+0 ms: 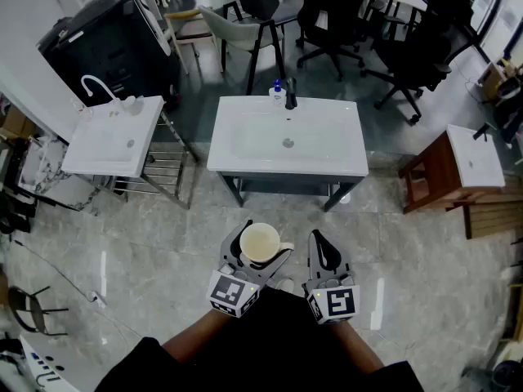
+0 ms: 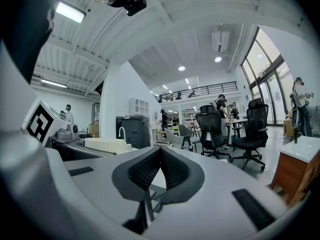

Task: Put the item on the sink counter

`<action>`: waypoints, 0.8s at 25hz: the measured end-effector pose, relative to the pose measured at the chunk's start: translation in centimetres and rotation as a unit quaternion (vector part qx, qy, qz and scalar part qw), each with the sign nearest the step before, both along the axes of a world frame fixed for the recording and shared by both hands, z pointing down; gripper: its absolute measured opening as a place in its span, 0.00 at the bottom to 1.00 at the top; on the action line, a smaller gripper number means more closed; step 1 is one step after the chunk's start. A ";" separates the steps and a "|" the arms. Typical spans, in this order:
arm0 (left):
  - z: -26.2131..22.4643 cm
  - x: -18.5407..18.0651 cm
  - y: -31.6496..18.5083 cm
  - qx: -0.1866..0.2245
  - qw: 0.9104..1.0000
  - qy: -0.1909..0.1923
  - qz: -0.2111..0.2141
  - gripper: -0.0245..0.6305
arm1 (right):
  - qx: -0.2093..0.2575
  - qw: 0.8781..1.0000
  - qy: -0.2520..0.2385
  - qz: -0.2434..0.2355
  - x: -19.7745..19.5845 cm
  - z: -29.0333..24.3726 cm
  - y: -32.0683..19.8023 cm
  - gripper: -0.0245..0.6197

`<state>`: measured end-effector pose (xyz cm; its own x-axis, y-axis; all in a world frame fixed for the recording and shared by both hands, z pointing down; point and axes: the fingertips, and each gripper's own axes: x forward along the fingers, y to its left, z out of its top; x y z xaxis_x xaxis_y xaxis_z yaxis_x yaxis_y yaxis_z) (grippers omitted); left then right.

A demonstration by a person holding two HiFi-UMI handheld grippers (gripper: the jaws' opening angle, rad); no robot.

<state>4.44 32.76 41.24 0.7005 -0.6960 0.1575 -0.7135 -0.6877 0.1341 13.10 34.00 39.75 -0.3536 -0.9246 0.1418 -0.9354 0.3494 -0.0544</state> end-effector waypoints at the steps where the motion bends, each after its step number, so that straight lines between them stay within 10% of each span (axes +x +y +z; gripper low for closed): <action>1: -0.1 0.2 0.2 0.001 1.000 0.002 0.000 0.72 | 0.001 1.000 0.000 -0.005 0.0 0.0 0.2 0.09; 20: 2.2 -2.3 -1.1 0.000 0.997 -0.018 -0.071 0.72 | 0.010 0.998 -0.032 -0.051 -0.1 0.9 0.1 0.09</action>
